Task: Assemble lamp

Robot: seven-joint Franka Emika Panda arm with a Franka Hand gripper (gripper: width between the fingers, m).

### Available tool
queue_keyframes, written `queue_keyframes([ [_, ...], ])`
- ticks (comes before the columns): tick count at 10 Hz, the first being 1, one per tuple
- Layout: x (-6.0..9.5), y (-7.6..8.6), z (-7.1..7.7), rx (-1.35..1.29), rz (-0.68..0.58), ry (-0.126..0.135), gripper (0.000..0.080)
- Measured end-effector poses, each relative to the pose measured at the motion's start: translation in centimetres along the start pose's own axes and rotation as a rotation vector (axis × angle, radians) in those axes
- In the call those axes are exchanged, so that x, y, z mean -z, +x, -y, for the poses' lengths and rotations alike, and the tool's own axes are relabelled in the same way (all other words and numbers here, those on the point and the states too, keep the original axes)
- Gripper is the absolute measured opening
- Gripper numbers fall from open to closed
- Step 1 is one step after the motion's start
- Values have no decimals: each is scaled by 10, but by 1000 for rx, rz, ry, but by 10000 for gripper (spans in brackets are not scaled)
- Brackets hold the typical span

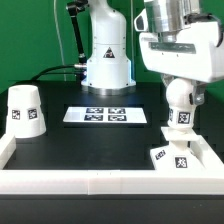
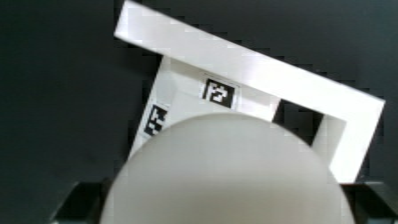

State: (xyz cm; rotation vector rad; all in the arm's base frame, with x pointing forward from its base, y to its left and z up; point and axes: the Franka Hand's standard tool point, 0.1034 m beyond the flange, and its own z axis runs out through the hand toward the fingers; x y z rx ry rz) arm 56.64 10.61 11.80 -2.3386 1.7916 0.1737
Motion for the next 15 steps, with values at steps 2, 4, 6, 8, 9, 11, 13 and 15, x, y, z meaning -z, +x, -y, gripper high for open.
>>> queue_keyframes([
  [2,0,3,-1,-161,31,0,580],
  [4,0,3,-1,-269,51,6,580],
  [6,-1,0,0,-305,54,5,677],
  [8,0,0,-1,-161,47,7,695],
  [9,-1,-2,-2,-111,47,6,698],
  [11,-1,-4,-5,113,39,3,699],
  [13,-2,-5,-8,322,38,1,699],
  [15,-1,1,-10,514,37,2,699],
])
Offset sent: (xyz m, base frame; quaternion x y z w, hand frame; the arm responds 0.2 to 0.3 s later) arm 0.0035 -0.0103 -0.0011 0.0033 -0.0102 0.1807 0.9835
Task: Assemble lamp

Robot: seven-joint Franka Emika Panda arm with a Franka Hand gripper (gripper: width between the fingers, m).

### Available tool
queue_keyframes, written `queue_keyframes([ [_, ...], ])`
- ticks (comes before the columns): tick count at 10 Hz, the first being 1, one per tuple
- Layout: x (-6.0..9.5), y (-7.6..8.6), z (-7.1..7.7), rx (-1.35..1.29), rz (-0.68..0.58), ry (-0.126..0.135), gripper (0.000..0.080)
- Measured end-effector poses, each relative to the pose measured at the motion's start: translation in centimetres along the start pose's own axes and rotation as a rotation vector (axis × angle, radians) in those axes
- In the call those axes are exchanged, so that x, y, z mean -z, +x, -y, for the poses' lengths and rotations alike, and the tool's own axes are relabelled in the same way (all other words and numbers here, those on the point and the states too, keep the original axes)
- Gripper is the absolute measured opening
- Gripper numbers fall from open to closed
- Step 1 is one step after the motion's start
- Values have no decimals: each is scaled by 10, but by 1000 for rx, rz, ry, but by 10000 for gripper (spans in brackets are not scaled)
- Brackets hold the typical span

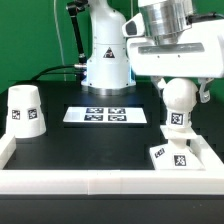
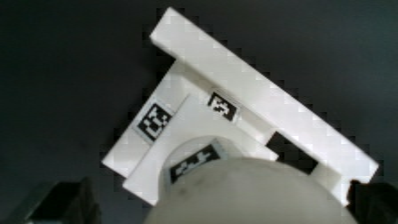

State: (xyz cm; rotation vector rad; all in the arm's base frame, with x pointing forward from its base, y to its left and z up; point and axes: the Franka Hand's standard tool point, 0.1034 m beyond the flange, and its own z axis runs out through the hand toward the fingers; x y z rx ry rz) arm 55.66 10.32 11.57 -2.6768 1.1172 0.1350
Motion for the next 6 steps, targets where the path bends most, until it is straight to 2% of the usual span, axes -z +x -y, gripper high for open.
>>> queue_keyframes([
  [1,3,1,1,80,-5,-2,699],
  [3,8,5,8,344,-29,-26,699],
  [6,7,6,6,546,-28,-34,699],
])
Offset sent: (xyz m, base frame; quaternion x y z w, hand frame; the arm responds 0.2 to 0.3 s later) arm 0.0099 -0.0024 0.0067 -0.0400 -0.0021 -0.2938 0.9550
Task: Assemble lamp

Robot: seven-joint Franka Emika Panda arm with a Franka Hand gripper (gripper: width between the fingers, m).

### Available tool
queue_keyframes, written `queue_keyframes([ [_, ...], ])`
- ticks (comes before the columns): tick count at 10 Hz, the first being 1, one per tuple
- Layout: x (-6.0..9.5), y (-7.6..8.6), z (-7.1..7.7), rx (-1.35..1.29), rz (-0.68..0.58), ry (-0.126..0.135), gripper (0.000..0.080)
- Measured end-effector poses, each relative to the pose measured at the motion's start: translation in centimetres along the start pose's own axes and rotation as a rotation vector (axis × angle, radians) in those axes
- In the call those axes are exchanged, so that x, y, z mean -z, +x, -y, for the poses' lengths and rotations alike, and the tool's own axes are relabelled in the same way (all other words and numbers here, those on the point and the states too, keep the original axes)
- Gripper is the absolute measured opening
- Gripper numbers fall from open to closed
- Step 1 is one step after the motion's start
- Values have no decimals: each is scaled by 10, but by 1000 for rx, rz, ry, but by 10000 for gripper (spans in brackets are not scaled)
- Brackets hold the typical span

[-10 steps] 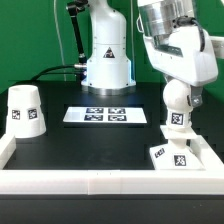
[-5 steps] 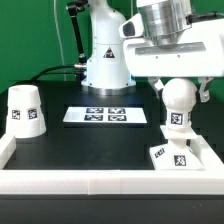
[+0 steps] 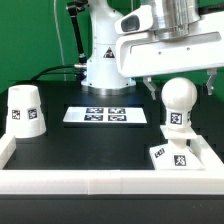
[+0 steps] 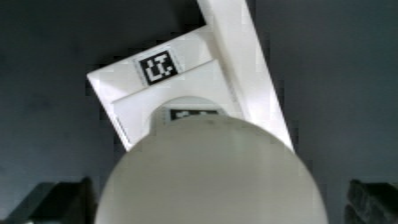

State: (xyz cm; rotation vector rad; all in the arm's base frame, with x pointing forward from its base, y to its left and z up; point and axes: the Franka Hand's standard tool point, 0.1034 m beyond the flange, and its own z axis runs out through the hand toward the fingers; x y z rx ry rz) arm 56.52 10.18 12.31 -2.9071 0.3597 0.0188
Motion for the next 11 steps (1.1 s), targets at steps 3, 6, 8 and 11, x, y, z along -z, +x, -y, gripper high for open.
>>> queue_keyframes([
  [3,-1,0,-1,206,1,-1,699],
  [6,0,3,1,633,-81,-60,699],
  [8,-1,3,-2,886,-71,-77,699],
  [11,-2,1,-2,1160,-45,-105,699],
])
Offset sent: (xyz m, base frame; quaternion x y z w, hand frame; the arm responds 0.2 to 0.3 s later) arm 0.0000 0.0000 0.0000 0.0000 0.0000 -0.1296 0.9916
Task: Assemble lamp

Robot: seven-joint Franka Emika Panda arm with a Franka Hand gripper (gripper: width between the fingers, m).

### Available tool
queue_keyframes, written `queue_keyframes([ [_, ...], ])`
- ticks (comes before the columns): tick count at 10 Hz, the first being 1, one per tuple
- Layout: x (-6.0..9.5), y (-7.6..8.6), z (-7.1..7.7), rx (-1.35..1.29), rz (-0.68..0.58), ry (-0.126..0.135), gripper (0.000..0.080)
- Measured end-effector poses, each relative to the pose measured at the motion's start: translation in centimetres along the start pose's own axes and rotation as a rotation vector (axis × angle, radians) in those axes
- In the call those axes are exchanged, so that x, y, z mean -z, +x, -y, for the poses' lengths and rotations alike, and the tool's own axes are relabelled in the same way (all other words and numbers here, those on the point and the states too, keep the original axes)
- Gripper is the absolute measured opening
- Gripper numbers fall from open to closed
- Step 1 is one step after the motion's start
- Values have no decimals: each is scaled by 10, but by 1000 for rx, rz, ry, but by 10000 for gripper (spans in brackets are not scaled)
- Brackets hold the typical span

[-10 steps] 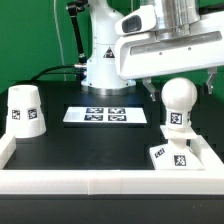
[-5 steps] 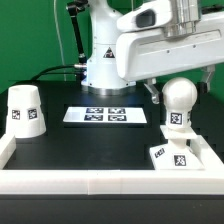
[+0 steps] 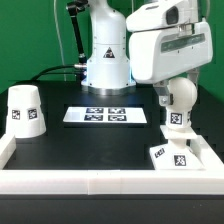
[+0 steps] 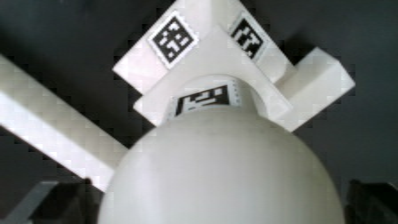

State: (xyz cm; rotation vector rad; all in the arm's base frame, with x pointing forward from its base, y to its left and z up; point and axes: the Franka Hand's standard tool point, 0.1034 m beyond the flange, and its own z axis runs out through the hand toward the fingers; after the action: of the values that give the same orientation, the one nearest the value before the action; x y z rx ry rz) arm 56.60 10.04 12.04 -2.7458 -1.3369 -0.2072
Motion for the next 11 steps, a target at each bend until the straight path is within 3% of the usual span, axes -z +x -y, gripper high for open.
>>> queue_keyframes([
  [3,1,3,1,257,15,-14,699],
  [7,-1,0,-2,386,25,-35,699],
  [9,-2,0,-3,380,26,-35,674],
  [10,-2,0,-3,371,26,-34,577],
  [11,-2,-1,-4,326,24,-34,577],
])
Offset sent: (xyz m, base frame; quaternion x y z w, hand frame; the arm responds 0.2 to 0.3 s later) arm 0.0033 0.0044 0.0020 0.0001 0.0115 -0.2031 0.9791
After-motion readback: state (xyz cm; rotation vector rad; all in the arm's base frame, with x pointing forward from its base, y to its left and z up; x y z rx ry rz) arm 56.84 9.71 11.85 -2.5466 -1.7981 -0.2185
